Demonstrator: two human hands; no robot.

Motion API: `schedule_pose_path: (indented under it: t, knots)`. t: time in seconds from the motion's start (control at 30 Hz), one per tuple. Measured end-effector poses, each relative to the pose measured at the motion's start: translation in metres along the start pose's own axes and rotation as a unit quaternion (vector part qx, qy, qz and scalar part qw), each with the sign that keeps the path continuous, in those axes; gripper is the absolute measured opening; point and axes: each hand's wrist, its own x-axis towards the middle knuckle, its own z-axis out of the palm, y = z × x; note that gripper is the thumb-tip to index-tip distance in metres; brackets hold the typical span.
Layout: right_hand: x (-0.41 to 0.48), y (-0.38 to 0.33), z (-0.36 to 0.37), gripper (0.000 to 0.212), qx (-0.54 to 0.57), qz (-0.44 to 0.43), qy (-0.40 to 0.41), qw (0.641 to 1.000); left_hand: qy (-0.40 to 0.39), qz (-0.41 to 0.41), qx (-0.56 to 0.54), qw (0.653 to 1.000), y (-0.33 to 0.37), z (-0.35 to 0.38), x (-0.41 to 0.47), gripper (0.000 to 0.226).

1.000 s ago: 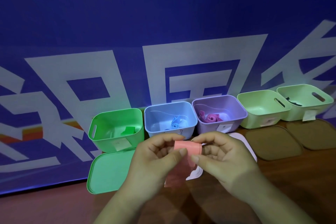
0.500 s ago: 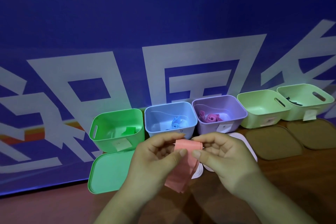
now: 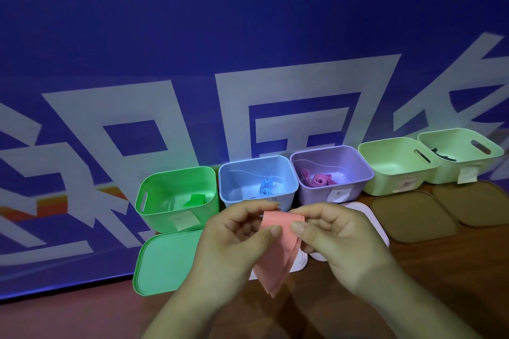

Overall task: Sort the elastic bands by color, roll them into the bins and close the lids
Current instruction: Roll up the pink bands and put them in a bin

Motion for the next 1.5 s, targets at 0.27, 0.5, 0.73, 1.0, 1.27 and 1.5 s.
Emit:
schedule_pose_path:
  t: [0.27, 0.5, 0.73, 1.0, 1.27, 1.5]
  knots:
    - [-0.003, -0.002, 0.002, 0.029, -0.004, -0.027, 0.0, 1.0, 0.012, -0.004, -0.004, 1.0, 0.001, 0.001, 0.001, 0.035]
    - [-0.004, -0.002, 0.003, 0.033, -0.03, -0.047, -0.003, 0.998, 0.011, -0.01, 0.016, 1.0, 0.002, -0.001, 0.002, 0.03]
    - [-0.003, -0.001, 0.004, 0.033, -0.014, -0.035, 0.006, 0.999, 0.014, 0.002, 0.003, 1.0, 0.002, 0.0, 0.003, 0.029]
    - [0.0, 0.005, 0.004, 0.029, -0.006, -0.042, 0.011, 0.999, 0.01, 0.012, 0.0, 1.0, 0.001, -0.003, 0.003, 0.035]
    - [0.001, 0.009, 0.005, 0.018, 0.019, -0.024, 0.027, 0.999, 0.001, 0.024, 0.011, 1.0, 0.0, -0.005, 0.002, 0.04]
    - [0.0, 0.008, 0.004, 0.015, 0.009, -0.024, 0.023, 0.999, -0.003, 0.02, 0.003, 1.0, -0.002, -0.005, 0.001, 0.041]
